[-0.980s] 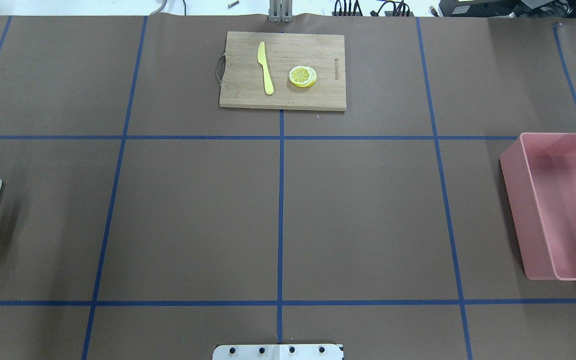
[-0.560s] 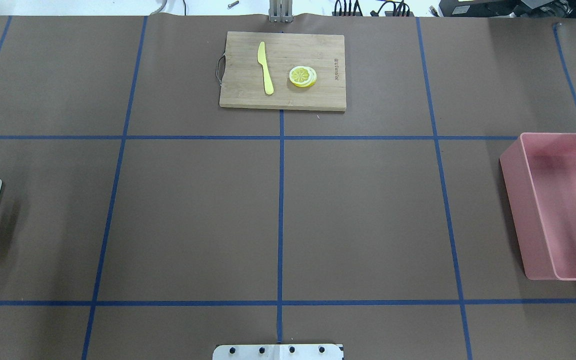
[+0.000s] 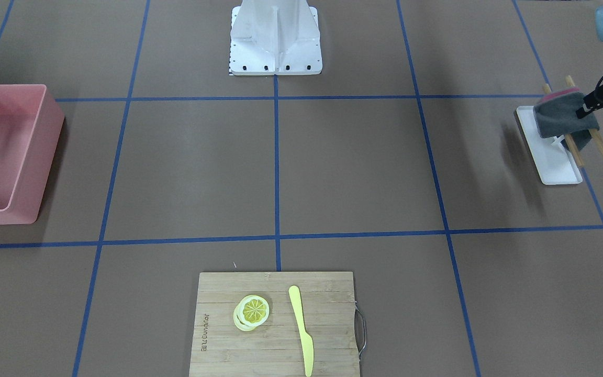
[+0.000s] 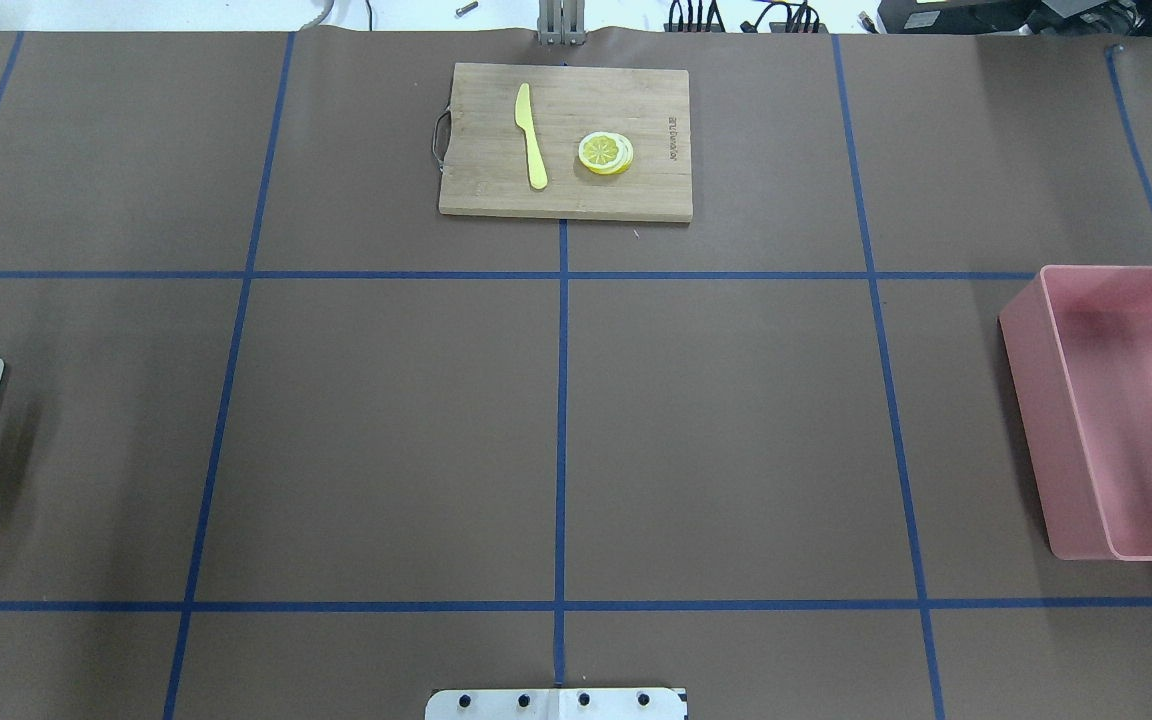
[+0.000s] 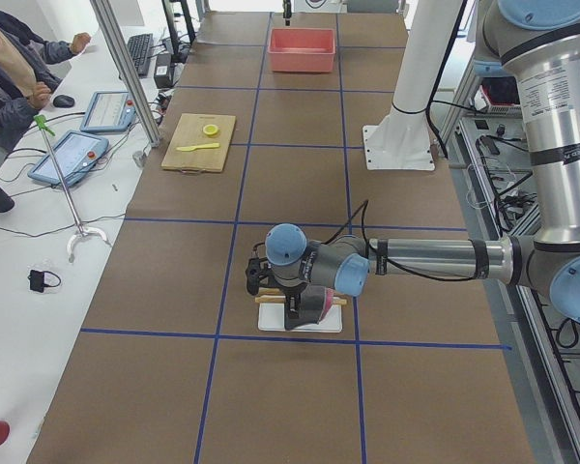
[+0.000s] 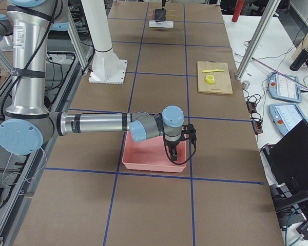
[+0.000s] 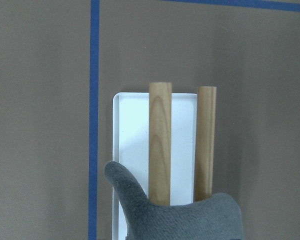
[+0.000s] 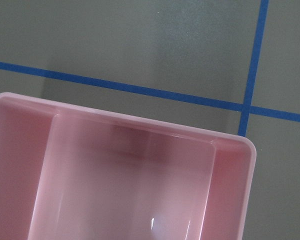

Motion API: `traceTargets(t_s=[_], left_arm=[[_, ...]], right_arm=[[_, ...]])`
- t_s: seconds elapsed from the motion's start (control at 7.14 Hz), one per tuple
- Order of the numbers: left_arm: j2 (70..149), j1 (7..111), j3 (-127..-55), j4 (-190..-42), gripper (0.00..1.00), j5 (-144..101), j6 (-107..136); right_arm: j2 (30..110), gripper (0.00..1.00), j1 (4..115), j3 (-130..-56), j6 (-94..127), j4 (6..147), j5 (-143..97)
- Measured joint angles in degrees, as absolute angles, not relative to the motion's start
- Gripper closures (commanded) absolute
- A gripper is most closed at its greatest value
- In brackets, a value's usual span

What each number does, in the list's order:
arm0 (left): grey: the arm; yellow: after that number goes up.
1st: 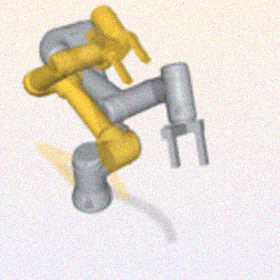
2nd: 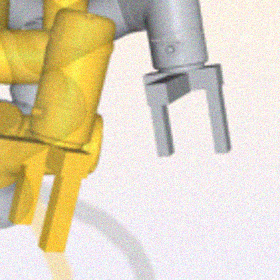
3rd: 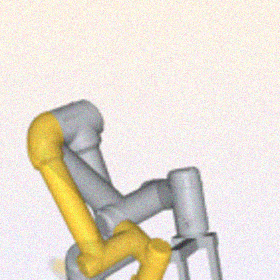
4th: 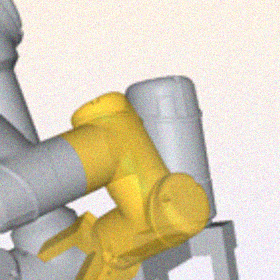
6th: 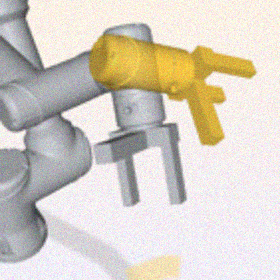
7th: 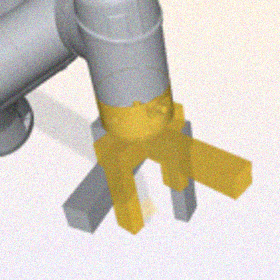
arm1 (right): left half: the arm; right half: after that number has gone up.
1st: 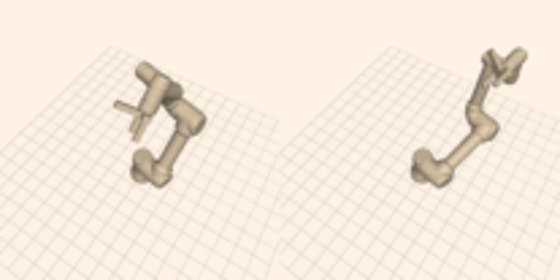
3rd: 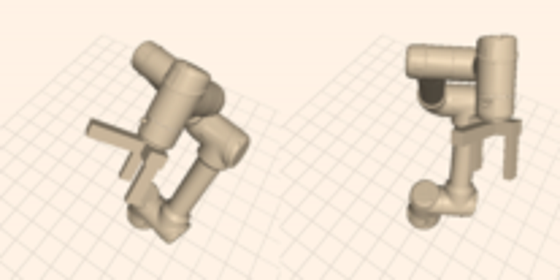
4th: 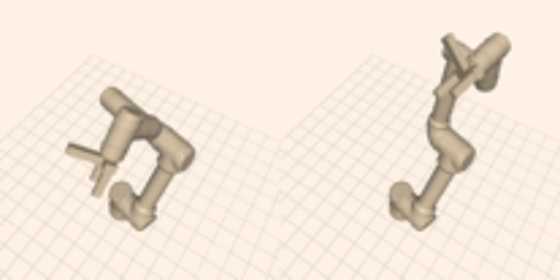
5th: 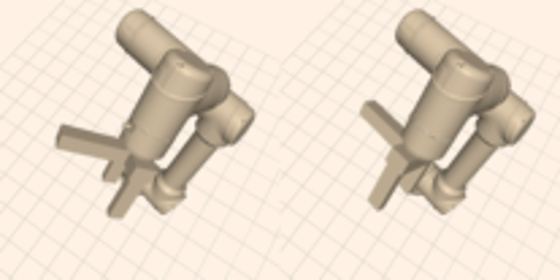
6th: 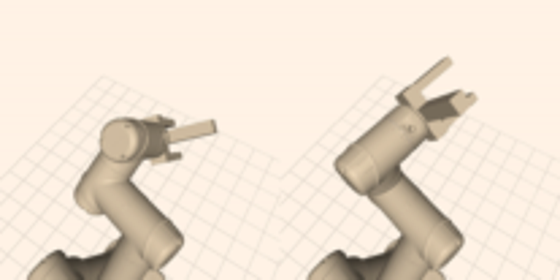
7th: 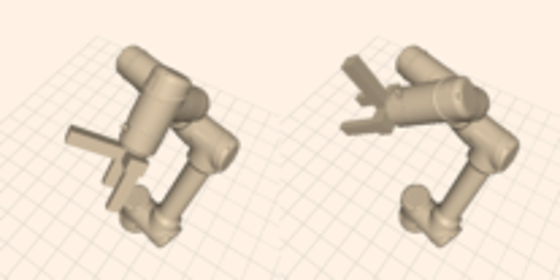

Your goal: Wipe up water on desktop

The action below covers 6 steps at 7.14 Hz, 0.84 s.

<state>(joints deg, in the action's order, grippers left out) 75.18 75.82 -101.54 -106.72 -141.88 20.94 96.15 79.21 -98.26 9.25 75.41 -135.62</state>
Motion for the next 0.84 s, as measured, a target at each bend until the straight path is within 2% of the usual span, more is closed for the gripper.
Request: traceTargets(t_s=[0.14,0.28,0.42,0.7,0.84], left_arm=[[75.18,75.67,-101.38,-106.56,0.21,-142.35,20.98],[75.17,75.50,-101.24,-106.43,0.33,-142.54,21.02],[75.16,75.39,-101.09,-106.38,0.52,-142.61,21.06],[75.15,75.31,-101.03,-106.35,0.83,-142.70,22.05],[75.16,75.27,-101.04,-106.42,0.94,-142.72,23.30]], right_arm=[[96.15,0.00,79.20,-98.26,9.24,75.41,-135.57],[96.14,0.00,79.11,-98.24,9.23,75.41,-135.54],[96.10,0.00,79.02,-98.21,9.25,75.41,-135.53],[96.07,0.00,78.75,-98.18,9.30,75.43,-135.53],[96.07,0.00,78.53,-98.18,9.33,75.45,-135.53]])
